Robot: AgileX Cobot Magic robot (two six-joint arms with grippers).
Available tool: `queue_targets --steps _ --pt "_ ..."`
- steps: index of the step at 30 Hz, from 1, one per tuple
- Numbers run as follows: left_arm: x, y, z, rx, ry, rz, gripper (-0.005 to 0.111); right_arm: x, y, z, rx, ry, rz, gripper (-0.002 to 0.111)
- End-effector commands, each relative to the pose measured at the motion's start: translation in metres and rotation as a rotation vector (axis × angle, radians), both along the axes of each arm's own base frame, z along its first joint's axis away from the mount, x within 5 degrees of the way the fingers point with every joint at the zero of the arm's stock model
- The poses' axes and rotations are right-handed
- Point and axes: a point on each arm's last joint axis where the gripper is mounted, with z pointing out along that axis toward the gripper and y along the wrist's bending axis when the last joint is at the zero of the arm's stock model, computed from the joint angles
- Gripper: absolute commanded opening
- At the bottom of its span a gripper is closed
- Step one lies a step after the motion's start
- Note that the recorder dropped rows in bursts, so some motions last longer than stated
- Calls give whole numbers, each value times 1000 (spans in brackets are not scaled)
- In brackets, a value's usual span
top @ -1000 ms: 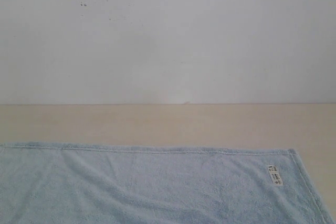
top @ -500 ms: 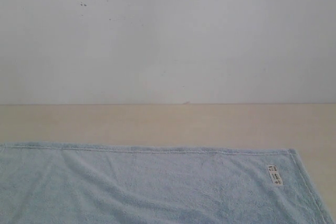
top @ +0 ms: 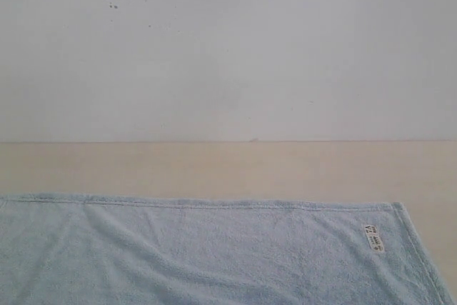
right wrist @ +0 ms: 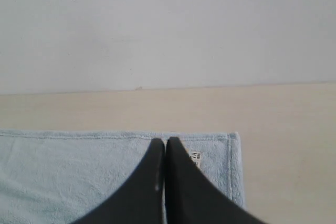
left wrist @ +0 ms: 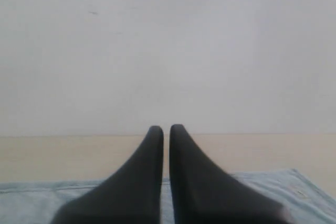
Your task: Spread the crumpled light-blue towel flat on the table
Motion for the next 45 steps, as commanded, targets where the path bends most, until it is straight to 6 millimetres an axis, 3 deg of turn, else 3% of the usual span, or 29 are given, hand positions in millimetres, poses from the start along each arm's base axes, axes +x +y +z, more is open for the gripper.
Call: queue_targets --steps 1,20,36,45 --pt "-7 -15 -7 20 -10 -191 4 1 0 -9 -2 19 -4 0" --pt "2 1 -13 29 33 16 4 1 -1 -14 -62 30 -8 0" --pt "2 1 -14 32 33 16 4 1 -1 -14 -62 30 -8 0" --pt "1 0 -18 268 -6 21 4 1 -1 -14 -62 30 -8 0"
